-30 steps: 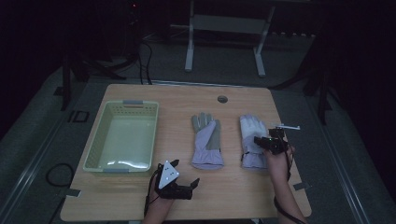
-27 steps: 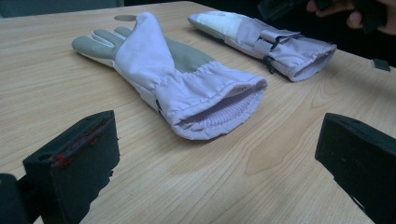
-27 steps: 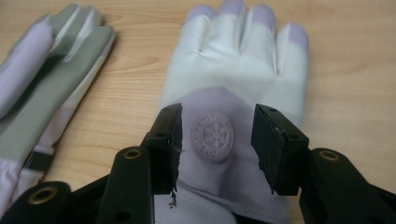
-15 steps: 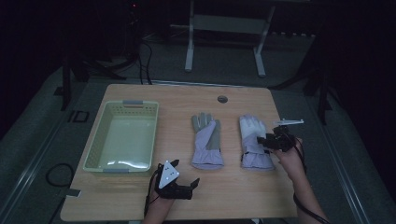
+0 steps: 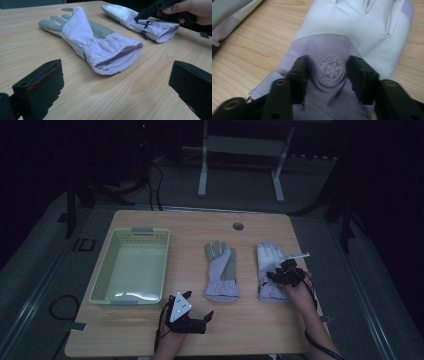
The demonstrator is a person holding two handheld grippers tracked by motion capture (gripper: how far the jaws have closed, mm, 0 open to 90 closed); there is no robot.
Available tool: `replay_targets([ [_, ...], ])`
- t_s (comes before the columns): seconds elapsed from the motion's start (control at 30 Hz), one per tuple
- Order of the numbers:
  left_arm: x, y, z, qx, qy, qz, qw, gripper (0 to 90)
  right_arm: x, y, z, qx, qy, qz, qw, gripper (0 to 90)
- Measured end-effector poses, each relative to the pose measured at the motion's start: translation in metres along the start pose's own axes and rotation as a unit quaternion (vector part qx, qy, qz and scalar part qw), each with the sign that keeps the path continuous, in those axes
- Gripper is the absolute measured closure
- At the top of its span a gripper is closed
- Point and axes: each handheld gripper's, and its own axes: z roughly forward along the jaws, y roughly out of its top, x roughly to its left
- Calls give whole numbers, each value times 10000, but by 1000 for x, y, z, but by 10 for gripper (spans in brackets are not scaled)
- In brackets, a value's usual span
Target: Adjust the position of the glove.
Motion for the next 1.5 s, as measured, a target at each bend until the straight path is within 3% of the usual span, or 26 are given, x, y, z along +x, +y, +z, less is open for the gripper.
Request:
replay_targets([
  [0.1, 0, 0, 0, 3, -3, 2, 10000, 0, 3, -3, 0, -17, -14, -9, 10000, 647],
  [0.4, 0, 0, 0, 8, 16, 22, 10000, 0, 9, -2, -5, -106, -161, 231, 9995, 756],
  [0.6, 0, 0, 0, 9, 12, 19, 10000, 0, 9, 2, -19, -292, -277, 500, 9979, 778],
  [1.07, 0, 0, 0, 15, 6, 3, 10000, 0, 16, 36, -68, -725, -197, 445, 9962, 796],
  [1.3, 0, 0, 0, 13, 14, -12, 10000, 0, 35, 61, -97, -967, -270, 423, 9941, 795],
  [1.5, 1, 0, 0, -9, 5, -57, 10000, 0, 69, 81, -107, -988, -232, 290, 9944, 795],
])
